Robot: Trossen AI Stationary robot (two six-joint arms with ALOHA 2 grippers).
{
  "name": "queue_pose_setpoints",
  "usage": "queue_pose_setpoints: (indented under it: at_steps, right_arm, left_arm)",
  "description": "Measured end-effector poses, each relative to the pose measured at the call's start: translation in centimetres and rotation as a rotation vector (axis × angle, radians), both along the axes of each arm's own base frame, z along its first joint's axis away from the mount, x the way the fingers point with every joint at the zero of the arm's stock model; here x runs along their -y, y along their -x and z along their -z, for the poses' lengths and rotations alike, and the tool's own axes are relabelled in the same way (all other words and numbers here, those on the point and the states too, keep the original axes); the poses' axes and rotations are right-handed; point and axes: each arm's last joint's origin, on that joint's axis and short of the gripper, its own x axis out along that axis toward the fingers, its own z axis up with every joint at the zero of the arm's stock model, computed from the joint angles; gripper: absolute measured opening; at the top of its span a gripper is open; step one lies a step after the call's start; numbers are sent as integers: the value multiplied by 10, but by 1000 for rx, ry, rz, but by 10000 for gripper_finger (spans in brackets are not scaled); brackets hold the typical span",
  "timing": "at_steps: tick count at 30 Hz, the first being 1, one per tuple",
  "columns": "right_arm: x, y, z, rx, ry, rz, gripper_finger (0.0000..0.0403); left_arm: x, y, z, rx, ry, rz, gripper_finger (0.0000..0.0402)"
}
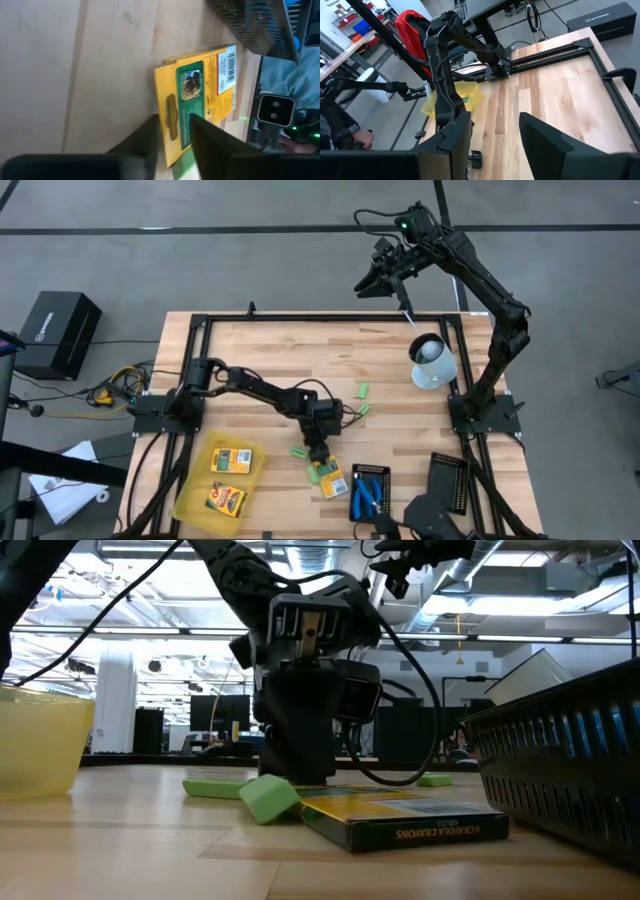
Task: Pick & Place School Supplies
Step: Put the yellow crayon box into the yellow bin
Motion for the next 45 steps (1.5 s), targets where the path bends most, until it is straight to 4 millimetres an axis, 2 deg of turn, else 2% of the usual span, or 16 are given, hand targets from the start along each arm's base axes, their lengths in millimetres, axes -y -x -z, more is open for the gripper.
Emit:
queue_pose_setpoints:
  at_steps: [3,4,13,18,26,29,35,40,45]
  right_arm:
    - [0,0,0,-6,6,6,159]
    - [0,0,0,-9,10,11,159]
    - [2,-1,-2,1,27,29,159]
    - [5,-3,-6,35,30,49,159]
    - [10,-7,-14,106,61,62,159]
    - [12,-6,-16,120,74,65,159]
    - [18,-1,-16,126,83,87,159]
    - [21,2,-17,129,90,98,159]
    - [25,8,-17,151,73,78,159]
  left_arm:
    - [0,0,1,8,-38,-7,25]
    - [0,0,1,11,-54,-13,14]
    - [-4,-5,-5,98,-78,-8,1]
    - [-23,-10,-24,170,-74,-90,1]
    - [-82,-8,-75,294,-139,-290,0]
    - [-104,-2,-99,355,-152,-352,0]
    - [-138,14,-128,399,-174,-459,0]
    - [-145,34,-156,388,-239,-523,0]
    - [-132,65,-180,269,-325,-518,0]
